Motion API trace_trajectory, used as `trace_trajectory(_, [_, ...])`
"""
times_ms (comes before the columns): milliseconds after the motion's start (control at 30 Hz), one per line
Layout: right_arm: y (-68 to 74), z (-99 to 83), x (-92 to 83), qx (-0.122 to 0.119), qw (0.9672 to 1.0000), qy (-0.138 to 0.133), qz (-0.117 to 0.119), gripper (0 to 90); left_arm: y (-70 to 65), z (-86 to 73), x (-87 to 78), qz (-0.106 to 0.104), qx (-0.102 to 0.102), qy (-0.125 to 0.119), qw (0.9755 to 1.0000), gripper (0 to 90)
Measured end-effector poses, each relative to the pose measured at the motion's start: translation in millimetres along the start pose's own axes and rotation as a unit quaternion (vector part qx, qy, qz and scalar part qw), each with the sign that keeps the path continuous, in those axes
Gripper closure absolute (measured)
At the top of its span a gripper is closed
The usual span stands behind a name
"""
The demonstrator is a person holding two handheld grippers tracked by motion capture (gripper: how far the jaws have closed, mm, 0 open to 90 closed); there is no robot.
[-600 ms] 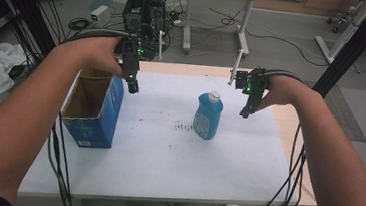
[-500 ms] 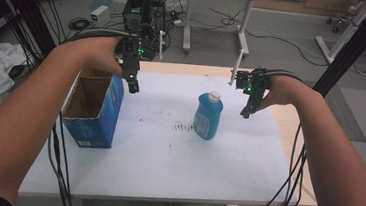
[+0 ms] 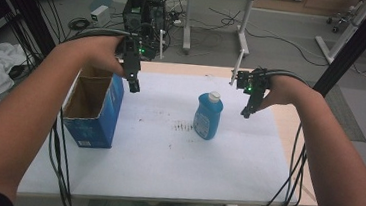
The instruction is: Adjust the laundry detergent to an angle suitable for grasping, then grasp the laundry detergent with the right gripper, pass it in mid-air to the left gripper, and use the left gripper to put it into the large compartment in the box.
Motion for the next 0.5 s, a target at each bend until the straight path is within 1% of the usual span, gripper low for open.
trace_trajectory(100, [0.9,-0.2,-0.2,-0.002,1.0000,-0.004,0.003,12.2,0.5,0.5,0.0,0.000,-0.004,-0.004,1.0000,7.0])
trace_trajectory(133, [2.0,-0.2,0.0,0.005,1.0000,0.000,0.002,12.2,0.9,-1.2,-0.9,0.003,-0.003,0.007,1.0000,7.0])
trace_trajectory(167, [2.5,-0.4,0.1,0.003,1.0000,0.002,0.001,12.2,-0.1,-0.5,0.8,0.002,-0.008,-0.001,1.0000,6.9])
trace_trajectory(200, [2.7,-0.8,0.1,0.002,1.0000,0.004,0.000,12.2,-0.4,-1.1,0.5,0.004,-0.009,0.003,0.9999,7.0])
trace_trajectory(267, [3.8,-1.0,-0.3,0.002,1.0000,0.003,0.000,12.2,-1.5,-1.0,0.6,0.003,-0.008,0.002,1.0000,6.9])
trace_trajectory(300, [3.8,-1.0,-0.3,0.002,1.0000,0.003,0.000,12.2,-3.4,-0.6,0.7,-0.001,-0.008,0.002,1.0000,6.9])
trace_trajectory(333, [3.3,-1.4,-1.5,0.001,1.0000,0.002,-0.003,12.2,-3.5,-0.4,0.7,0.003,-0.004,0.002,1.0000,7.0])
trace_trajectory(400, [3.1,-1.3,-1.8,0.000,1.0000,0.002,-0.004,12.2,-5.2,-2.0,-0.6,0.006,-0.005,0.001,1.0000,6.9])
trace_trajectory(433, [5.3,-0.5,-1.6,0.007,1.0000,0.001,0.000,12.2,-5.9,-2.8,-0.2,0.006,-0.004,0.000,1.0000,6.9])
trace_trajectory(467, [4.9,-0.5,-1.7,0.003,1.0000,0.004,-0.002,12.2,-5.5,-3.4,-0.4,0.010,-0.004,-0.002,0.9999,6.9])
trace_trajectory(500, [6.4,0.1,-1.8,0.006,1.0000,0.004,-0.002,12.2,-7.2,-4.1,0.3,0.002,-0.005,-0.001,1.0000,7.0])
Point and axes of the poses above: each handheld gripper's, and its own axes: x roughly forward along the jaws, z roughly out of its top, y roughly to its left, the point moved 8 cm from there along x, roughly forward along the jaws, and after that the axes turned 15 degrees about y, right-handed, at the moved point
